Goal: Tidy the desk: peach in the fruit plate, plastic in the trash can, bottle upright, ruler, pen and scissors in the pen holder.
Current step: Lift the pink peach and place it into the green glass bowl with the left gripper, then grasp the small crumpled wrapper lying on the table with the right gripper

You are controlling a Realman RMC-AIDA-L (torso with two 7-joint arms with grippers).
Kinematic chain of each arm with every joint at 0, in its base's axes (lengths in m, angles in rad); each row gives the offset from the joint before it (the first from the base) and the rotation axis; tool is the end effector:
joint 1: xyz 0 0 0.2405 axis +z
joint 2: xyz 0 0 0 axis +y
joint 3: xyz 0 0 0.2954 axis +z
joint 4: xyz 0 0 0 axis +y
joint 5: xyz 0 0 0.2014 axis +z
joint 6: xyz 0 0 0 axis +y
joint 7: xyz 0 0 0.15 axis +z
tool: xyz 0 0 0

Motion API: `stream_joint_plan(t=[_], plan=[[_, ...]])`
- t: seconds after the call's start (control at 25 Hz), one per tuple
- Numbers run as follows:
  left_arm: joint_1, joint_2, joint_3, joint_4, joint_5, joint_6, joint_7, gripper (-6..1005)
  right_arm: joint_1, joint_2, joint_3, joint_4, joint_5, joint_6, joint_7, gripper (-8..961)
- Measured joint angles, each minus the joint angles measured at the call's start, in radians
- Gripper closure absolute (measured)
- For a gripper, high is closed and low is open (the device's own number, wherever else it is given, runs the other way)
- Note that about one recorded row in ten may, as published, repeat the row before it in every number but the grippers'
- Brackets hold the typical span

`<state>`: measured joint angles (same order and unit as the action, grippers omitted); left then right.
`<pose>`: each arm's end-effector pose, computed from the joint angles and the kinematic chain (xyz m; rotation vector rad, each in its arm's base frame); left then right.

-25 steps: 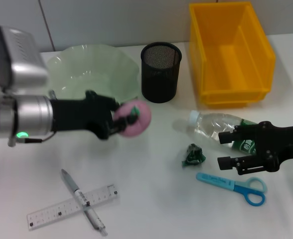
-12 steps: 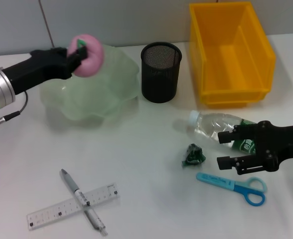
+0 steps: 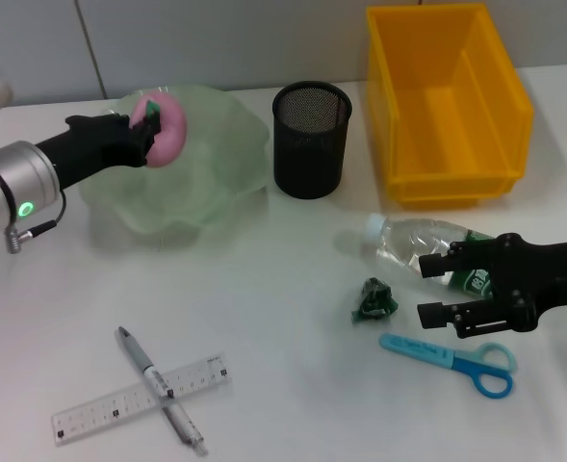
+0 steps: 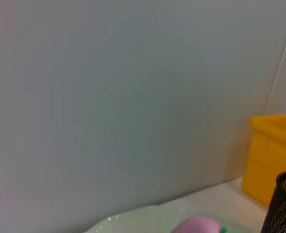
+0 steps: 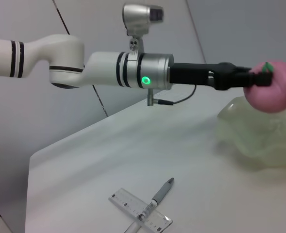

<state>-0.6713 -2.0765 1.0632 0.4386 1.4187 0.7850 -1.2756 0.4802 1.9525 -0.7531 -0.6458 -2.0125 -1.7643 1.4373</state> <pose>-0.2698 0.4414 -0.0526 -2.2304 -0.7474 -0.5727 0.3088 0.3116 0.0169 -2.9007 0.6838 0.6504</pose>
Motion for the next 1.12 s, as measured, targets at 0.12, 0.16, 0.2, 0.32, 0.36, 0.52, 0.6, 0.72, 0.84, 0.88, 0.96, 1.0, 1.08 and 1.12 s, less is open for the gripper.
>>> stream_joint_plan(t=[0.12,0.16,0.2,0.32,0.36,0.52,0.6,0.72,0.84,0.88,0.96,1.0,1.08,1.12], plan=[[-0.007,-0.002,0.01,-0.009,-0.001,-0.012,0.028,887,0.002,0.001,-0.001,0.0,-0.001,0.001,0.0,197],[-0.008,-0.002,0.021,-0.009,-0.001,-0.013,0.037,863,0.003,0.002,-0.001,0.0,-0.004,0.002,0.0,197],[-0.009,-0.002,0.033,-0.01,-0.002,-0.013,0.042,838,0.005,0.002,-0.002,0.0,-0.008,0.003,0.0,197],[-0.013,-0.002,0.06,-0.01,-0.002,-0.016,0.045,765,0.006,0.003,-0.002,0.0,-0.015,0.004,0.0,198],[-0.017,-0.002,0.07,-0.011,-0.003,-0.023,0.045,741,0.007,0.003,-0.002,0.0,-0.015,0.004,0.0,198],[-0.021,-0.002,0.084,-0.011,-0.003,-0.035,0.039,485,0.008,0.003,-0.002,0.0,-0.016,0.005,0.0,198],[-0.021,-0.002,0.092,-0.011,-0.004,-0.04,0.037,436,0.009,0.003,-0.002,0.0,-0.017,0.005,0.0,198],[-0.022,-0.002,0.092,-0.012,-0.004,-0.04,0.036,361,0.009,0.003,-0.002,0.0,-0.017,0.005,0.0,198],[-0.022,-0.002,0.092,-0.009,-0.005,-0.037,0.033,287,0.009,0.002,-0.001,0.0,-0.017,0.005,0.0,199],[-0.022,-0.002,0.092,-0.006,-0.005,-0.029,0.027,262,0.009,0.002,-0.001,0.0,-0.017,0.005,0.0,199],[-0.02,-0.001,0.091,0.002,-0.005,-0.002,0.004,240,0.009,0.001,0.002,-0.001,-0.017,0.005,0.0,199],[-0.016,0.001,0.09,0.009,-0.005,0.027,-0.015,230,0.009,0.001,0.004,-0.004,-0.017,0.005,0.0,199],[-0.006,0.005,0.086,0.024,-0.005,0.088,-0.044,208,0.009,0.001,0.006,-0.011,-0.017,0.005,0.0,199],[0.015,0.009,0.082,0.054,-0.004,0.175,-0.075,197,0.009,0.002,0.007,-0.013,-0.017,0.005,0.0,199]])
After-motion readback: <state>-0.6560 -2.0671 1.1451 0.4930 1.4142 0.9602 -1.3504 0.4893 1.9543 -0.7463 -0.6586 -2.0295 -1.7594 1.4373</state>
